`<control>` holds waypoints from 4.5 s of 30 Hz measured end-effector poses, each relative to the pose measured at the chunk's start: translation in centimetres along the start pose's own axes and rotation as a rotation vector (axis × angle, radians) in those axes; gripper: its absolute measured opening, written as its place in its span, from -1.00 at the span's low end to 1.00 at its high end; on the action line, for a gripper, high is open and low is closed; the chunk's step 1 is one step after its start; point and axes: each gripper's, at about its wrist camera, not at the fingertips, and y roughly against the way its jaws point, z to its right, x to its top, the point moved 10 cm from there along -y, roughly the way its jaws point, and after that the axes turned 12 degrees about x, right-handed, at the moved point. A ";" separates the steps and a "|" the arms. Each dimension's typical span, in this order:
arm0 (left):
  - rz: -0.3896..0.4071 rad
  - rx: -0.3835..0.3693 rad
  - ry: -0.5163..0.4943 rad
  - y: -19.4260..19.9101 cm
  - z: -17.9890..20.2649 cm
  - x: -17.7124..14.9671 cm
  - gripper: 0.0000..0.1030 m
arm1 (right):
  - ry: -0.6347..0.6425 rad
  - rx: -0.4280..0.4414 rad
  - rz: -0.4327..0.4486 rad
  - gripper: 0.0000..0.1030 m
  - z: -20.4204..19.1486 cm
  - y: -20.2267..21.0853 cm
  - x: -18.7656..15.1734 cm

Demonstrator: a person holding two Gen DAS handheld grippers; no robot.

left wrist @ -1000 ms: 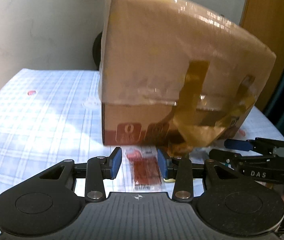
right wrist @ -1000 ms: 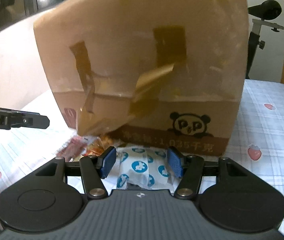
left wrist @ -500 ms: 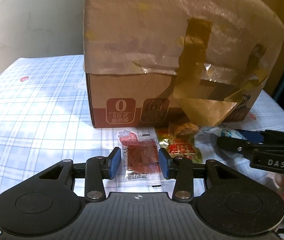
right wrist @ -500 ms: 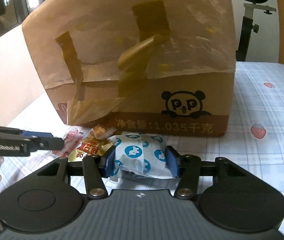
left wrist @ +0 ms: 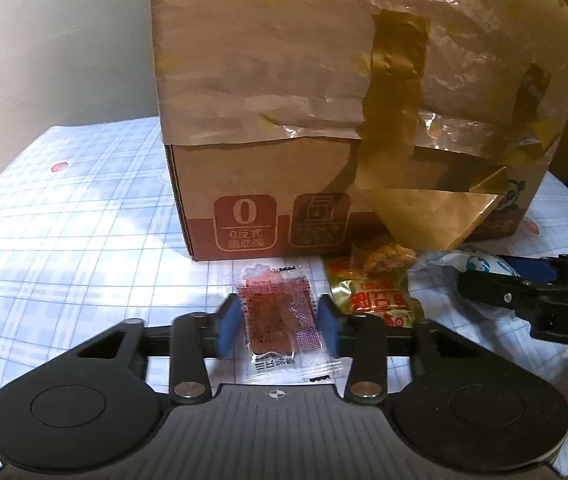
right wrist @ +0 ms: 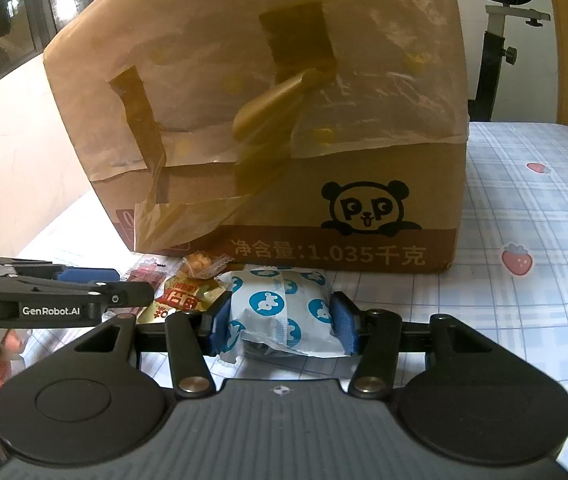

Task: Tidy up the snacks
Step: 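Close the left tool on the jerky packet while the right tool grips the blue-white packet, then lift both held packets and carry them over the lined box, then open both tools to drop the jerky and blue-white packets into the box, then move both tools back toward the gold packet and remaining snacks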

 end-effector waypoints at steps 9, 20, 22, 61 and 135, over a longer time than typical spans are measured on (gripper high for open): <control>-0.026 -0.021 0.064 1.3 -1.3 -1.7 -0.24 | -0.011 -0.004 0.009 0.05 0.2 0.3 0.0; 0.011 -0.012 0.074 1.6 -1.3 -2.3 -0.23 | -0.023 -0.006 0.022 0.04 0.6 0.7 0.1; 0.012 -0.016 0.081 1.7 -1.4 -2.4 -0.23 | -0.027 -0.003 0.023 0.04 0.6 0.7 0.2; 0.438 -0.144 0.092 17.3 -3.3 12.8 -0.35 | 0.073 0.008 0.385 -0.05 -2.9 16.6 12.5; -0.014 -0.148 -0.101 0.7 2.5 2.2 0.01 | -0.014 -0.113 0.092 -0.41 1.1 3.2 2.3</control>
